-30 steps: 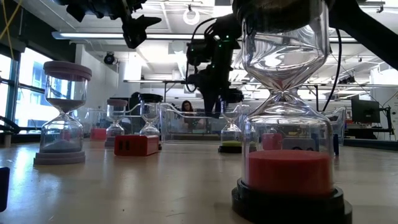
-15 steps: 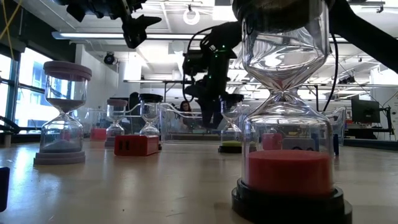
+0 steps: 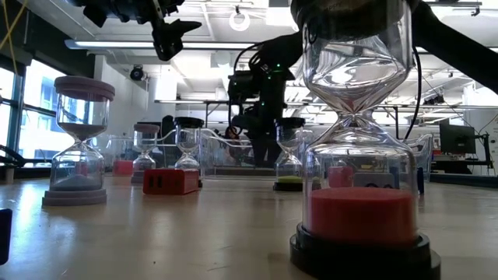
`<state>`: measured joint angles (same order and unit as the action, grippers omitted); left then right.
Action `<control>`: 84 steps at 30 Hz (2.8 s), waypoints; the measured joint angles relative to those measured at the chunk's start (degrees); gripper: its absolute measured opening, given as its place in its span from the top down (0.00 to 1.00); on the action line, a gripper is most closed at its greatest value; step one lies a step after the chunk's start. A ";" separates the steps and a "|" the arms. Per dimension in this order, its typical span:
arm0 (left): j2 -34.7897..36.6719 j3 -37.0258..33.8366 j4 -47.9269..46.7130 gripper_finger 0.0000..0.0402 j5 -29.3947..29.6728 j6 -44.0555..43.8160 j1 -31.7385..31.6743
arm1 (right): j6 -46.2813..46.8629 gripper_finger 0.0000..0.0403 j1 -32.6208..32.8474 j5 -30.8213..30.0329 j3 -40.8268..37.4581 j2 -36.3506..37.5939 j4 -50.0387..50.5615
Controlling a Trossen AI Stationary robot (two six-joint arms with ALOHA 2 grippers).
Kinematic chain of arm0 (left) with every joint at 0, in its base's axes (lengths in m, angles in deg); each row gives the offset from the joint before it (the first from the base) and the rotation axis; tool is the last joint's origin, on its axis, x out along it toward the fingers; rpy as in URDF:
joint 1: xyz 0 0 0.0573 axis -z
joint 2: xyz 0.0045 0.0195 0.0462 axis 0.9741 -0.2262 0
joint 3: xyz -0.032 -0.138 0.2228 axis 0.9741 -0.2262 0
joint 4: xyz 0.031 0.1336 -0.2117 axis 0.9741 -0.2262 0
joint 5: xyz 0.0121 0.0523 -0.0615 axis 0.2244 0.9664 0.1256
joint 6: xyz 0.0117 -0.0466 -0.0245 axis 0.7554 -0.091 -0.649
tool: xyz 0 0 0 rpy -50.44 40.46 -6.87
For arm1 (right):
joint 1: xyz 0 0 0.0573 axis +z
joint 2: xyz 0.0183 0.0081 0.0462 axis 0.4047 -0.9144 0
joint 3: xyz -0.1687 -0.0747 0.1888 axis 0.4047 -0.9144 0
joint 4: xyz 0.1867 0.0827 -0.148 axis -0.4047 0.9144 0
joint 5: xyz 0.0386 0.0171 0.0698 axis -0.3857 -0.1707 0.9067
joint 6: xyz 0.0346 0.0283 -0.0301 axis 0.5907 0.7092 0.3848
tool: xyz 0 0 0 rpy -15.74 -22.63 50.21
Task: Pick & Place Office items
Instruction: Put the left blue digital clock into the middle transparent bin, then put the top right black hourglass into the right transparent bin
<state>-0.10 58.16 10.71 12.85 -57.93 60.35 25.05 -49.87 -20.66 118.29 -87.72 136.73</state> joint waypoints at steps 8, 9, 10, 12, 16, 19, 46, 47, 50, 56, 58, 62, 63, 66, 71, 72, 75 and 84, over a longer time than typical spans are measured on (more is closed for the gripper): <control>0.00 0.00 -0.02 0.31 -0.02 -0.05 0.00 | 2.52 0.47 0.02 -0.35 0.00 0.00 -1.14; 0.00 0.00 -0.02 0.31 -0.02 -0.30 0.00 | 2.52 0.46 0.02 -0.45 0.00 0.00 -1.27; 0.00 0.00 -0.02 0.31 -0.02 -0.50 0.00 | 2.51 0.44 0.02 -0.48 0.00 0.00 -1.66; 0.00 0.00 -0.02 0.31 -0.02 -0.98 0.00 | 2.36 0.42 0.00 -0.47 0.00 0.00 -2.91; 0.00 0.00 -0.02 0.31 -0.07 -1.72 0.00 | 1.20 0.39 0.00 -0.66 0.00 0.75 -3.87; 0.00 0.00 -0.34 0.31 -1.58 -7.62 0.00 | 1.08 0.38 0.01 -2.07 0.00 2.49 -3.77; -0.17 2.94 7.87 0.31 4.35 -7.07 -0.11 | 7.13 0.38 15.34 -14.00 0.00 36.23 24.20; -0.17 2.97 8.17 0.31 4.79 -7.45 -0.10 | 7.13 0.38 16.67 -13.66 0.02 37.10 26.56; -0.46 2.99 9.17 0.31 5.38 -9.01 0.40 | 7.15 0.39 21.11 -12.83 -1.12 40.08 27.64; -0.44 2.99 9.60 0.31 9.19 -10.01 2.98 | 15.69 0.41 29.07 -6.78 -4.23 48.01 27.62; -0.44 3.02 9.64 0.31 11.59 -10.07 4.69 | 19.38 0.41 32.22 -6.98 -5.69 49.46 26.81; -0.44 3.02 9.62 0.31 17.23 -9.90 8.12 | 24.75 0.41 39.62 -9.36 -9.00 52.75 27.18; -0.44 3.02 9.62 0.31 18.80 -9.90 8.91 | 25.69 0.41 41.60 -9.59 -9.95 53.43 27.06; -0.44 3.02 9.55 0.31 23.18 -10.04 11.72 | 27.99 0.41 47.38 -9.77 -12.68 54.55 26.96; -0.44 3.01 9.31 0.31 29.40 -10.36 17.88 | 29.92 0.41 52.97 -13.65 -16.56 54.48 26.79; -0.44 3.01 9.31 0.31 30.94 -10.56 19.37 | 30.05 0.41 53.56 -14.63 -17.36 54.47 26.40; -0.44 3.02 9.03 0.31 35.36 -10.96 24.21 | 29.79 0.41 54.41 -16.70 -19.95 54.37 25.29; -3.92 3.02 8.85 0.31 47.42 -11.19 36.72 | 31.34 0.41 55.30 -11.93 -25.30 54.29 22.20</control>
<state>-4.02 61.17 19.56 60.28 -69.12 97.07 56.39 5.42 -32.59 93.00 -33.42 158.92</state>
